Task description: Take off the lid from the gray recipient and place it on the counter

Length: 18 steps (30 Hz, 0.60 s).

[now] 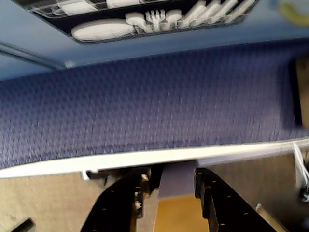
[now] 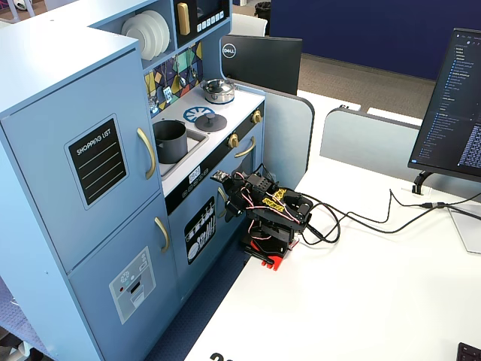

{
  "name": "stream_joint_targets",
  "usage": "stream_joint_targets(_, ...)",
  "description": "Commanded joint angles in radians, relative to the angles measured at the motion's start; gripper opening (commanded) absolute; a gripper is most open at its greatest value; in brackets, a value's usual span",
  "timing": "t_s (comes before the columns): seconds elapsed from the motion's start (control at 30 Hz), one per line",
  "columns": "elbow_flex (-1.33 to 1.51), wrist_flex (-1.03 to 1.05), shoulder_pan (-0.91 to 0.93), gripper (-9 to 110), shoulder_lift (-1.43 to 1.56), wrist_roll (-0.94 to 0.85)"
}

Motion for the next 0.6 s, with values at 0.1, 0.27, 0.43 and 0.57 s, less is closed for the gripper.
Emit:
stream_joint_targets(0.1, -0.003, 0.172, 0.044, 7, 0.002, 0.103)
stream_joint_targets(0.27, -0.003, 0.172, 0.046, 8, 0.002, 0.103)
stream_joint_targets(0.43, -0.003, 0.172, 0.046, 8, 0.002, 0.103)
stream_joint_targets(0.57, -0.003, 0.172, 0.046, 8, 0.002, 0.103)
